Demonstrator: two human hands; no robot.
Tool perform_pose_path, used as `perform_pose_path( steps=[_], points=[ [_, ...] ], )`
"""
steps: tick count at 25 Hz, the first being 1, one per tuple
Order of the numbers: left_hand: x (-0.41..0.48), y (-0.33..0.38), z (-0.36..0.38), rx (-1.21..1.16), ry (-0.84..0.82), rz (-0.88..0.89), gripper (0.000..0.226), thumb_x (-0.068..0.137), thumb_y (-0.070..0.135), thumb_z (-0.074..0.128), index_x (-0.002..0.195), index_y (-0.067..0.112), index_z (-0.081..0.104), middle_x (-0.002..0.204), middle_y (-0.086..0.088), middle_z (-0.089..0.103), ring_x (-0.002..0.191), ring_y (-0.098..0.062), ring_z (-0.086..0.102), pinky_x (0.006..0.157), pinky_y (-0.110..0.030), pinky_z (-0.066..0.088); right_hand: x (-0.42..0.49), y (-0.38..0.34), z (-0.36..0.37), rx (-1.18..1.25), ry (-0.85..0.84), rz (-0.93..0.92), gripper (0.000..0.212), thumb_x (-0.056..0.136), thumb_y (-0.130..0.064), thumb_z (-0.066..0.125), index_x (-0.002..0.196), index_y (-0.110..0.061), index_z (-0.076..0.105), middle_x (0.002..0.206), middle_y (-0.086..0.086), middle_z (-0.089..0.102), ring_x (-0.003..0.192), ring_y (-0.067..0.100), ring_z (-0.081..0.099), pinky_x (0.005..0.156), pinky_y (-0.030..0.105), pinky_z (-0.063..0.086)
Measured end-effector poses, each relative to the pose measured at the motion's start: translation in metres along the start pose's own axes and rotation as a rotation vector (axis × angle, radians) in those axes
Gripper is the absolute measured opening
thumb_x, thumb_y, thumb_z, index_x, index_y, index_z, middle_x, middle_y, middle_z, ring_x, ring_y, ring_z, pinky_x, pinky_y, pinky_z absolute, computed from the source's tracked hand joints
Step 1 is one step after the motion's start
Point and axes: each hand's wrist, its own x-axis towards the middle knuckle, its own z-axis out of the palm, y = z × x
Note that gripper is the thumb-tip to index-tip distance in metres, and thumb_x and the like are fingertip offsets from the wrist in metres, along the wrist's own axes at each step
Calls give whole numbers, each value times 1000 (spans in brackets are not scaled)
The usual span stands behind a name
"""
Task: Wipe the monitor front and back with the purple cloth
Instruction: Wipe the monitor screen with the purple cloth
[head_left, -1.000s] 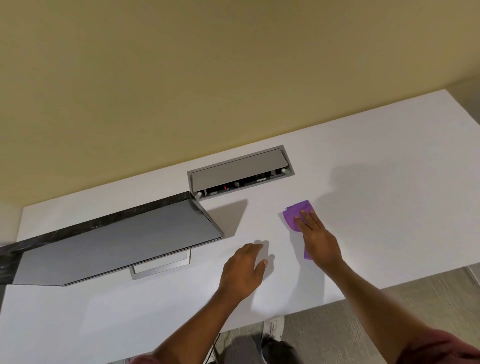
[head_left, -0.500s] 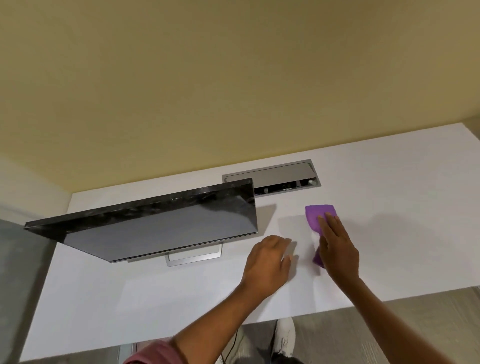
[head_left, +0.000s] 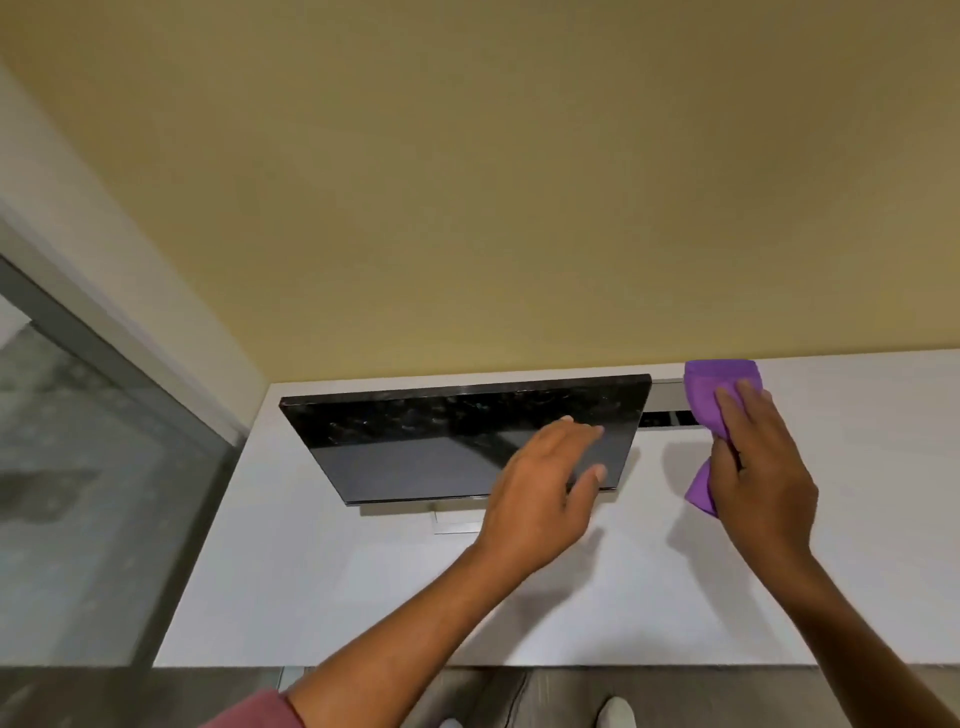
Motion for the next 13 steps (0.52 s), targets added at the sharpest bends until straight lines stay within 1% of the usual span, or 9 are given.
perform_pose_path(
  steps=[1, 2, 5, 8, 10, 13],
  points=[
    [-1, -6, -21, 10, 44, -15, 45, 106, 33, 57, 149, 20, 57, 154, 6, 56, 153, -6, 37, 119, -17, 31, 5, -19, -1, 26, 25, -21, 59, 101, 4, 63, 155, -18, 58, 167, 1, 47, 156, 25, 42, 89, 46, 57],
    [-3, -14, -41, 21, 82, -29, 45, 106, 33, 57, 150, 20, 57, 155, 6, 55, 153, -7, 36, 121, -18, 30, 8, -37, 0, 51, 49, -49, 58, 101, 5, 64, 154, -19, 60, 167, 1, 47, 156, 24, 42, 88, 45, 57],
    [-12, -49, -92, 89, 187, -106, 48, 106, 32, 57, 151, 18, 54, 157, 3, 53, 155, -13, 36, 124, -31, 35, 15, -89, 11, 101, 81, -138, 57, 99, 6, 65, 151, -17, 62, 166, 1, 49, 155, 24, 44, 93, 47, 58],
    [-25, -86, -134, 173, 238, -202, 54, 106, 33, 58, 157, 17, 48, 163, -1, 47, 159, -18, 29, 128, -39, 30, 21, -135, 27, 149, 85, -167, 58, 98, 6, 67, 150, -17, 64, 165, 2, 50, 154, 25, 45, 93, 42, 57],
    [-35, -107, -159, 227, 253, -243, 55, 106, 34, 57, 158, 17, 46, 165, -1, 44, 160, -17, 27, 128, -43, 30, 22, -166, 38, 165, 61, -191, 58, 97, 5, 68, 150, -18, 64, 164, 2, 51, 154, 25, 45, 91, 42, 58],
    [-51, -134, -190, 304, 259, -301, 56, 107, 34, 54, 160, 17, 43, 167, -1, 42, 160, -18, 27, 128, -45, 31, 19, -205, 59, 103, -37, -272, 58, 95, 2, 69, 148, -21, 64, 165, 0, 50, 155, 25, 43, 80, 37, 59]
  ],
)
